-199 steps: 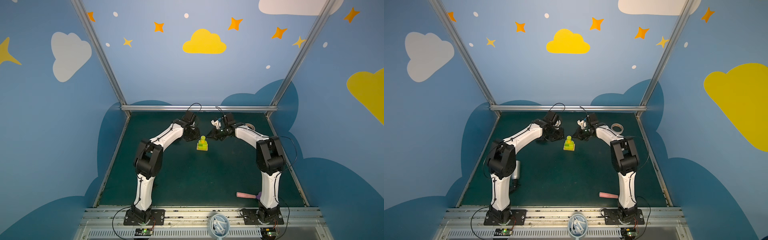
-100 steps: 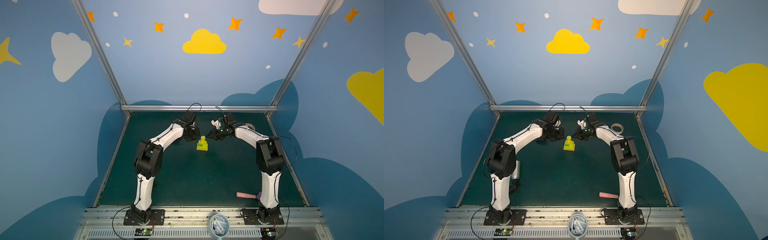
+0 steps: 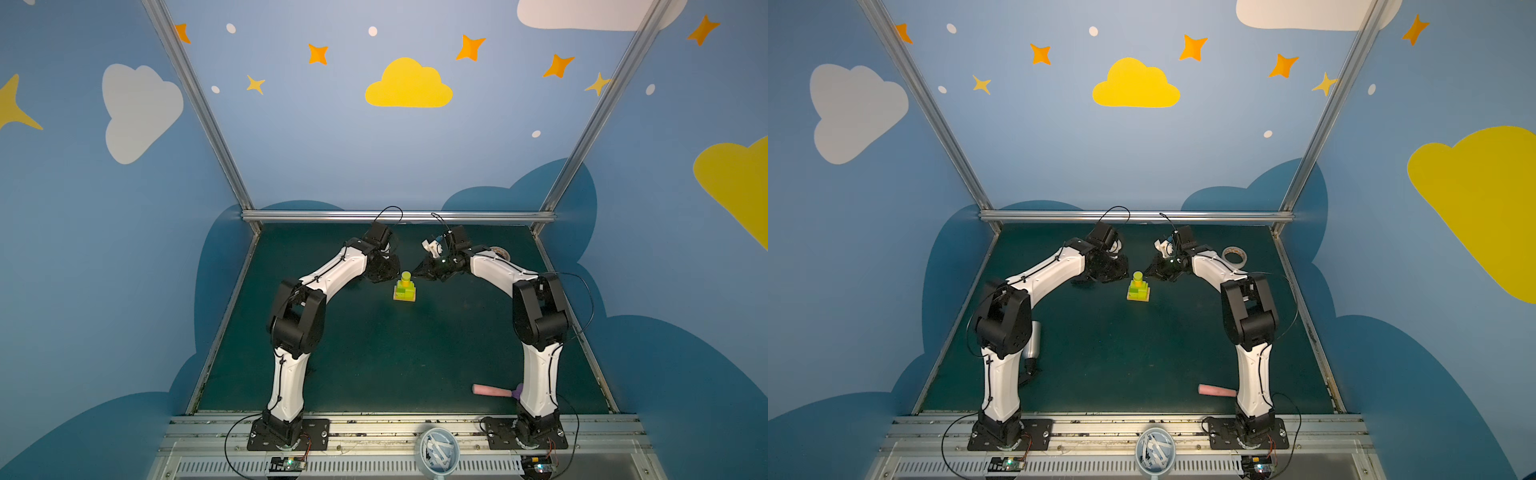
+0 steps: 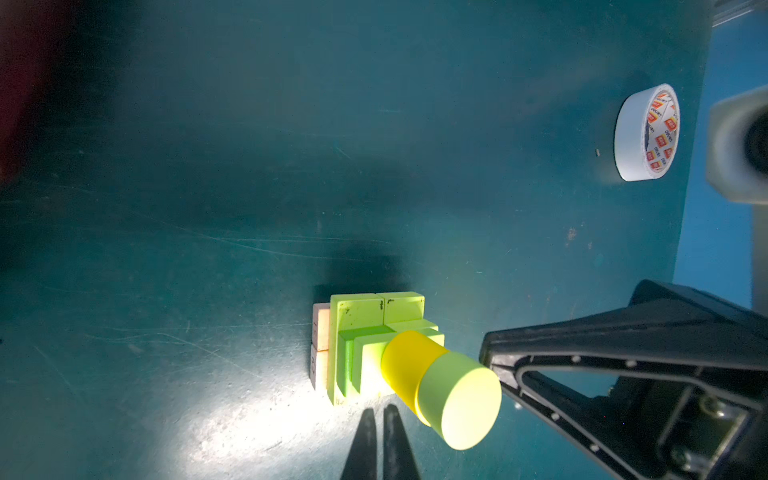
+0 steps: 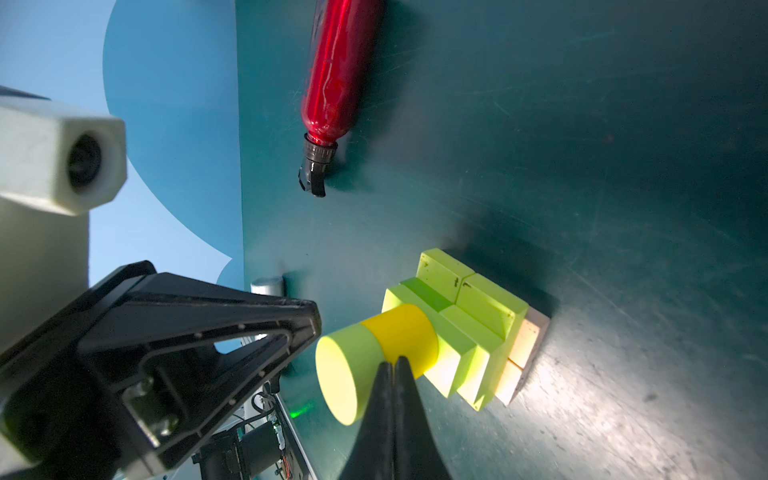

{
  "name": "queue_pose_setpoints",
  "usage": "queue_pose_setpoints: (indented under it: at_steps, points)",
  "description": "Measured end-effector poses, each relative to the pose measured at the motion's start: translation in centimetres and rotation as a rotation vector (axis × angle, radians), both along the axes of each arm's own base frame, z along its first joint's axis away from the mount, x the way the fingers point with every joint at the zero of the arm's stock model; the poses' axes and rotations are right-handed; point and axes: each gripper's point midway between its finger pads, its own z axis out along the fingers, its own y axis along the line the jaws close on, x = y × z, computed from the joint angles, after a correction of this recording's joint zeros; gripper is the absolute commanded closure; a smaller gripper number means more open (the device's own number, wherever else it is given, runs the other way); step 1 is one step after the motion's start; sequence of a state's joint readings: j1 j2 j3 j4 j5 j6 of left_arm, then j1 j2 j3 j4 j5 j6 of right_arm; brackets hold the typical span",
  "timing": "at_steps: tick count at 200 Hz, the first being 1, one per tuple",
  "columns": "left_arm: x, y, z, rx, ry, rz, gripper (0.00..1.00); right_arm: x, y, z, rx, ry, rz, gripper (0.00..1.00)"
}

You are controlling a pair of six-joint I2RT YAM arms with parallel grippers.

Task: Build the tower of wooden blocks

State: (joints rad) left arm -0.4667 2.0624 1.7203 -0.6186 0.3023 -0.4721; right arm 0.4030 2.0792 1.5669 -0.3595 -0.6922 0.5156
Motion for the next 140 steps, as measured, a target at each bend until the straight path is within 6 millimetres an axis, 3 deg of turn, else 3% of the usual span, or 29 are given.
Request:
queue_pose_setpoints:
  at_steps: [140]
  points:
    - [-0.03, 0.23, -0.08, 0.007, 0.003, 0.001, 0.91, 0.18, -0.56, -0.08, -0.006, 0.008, -0.012, 1.00]
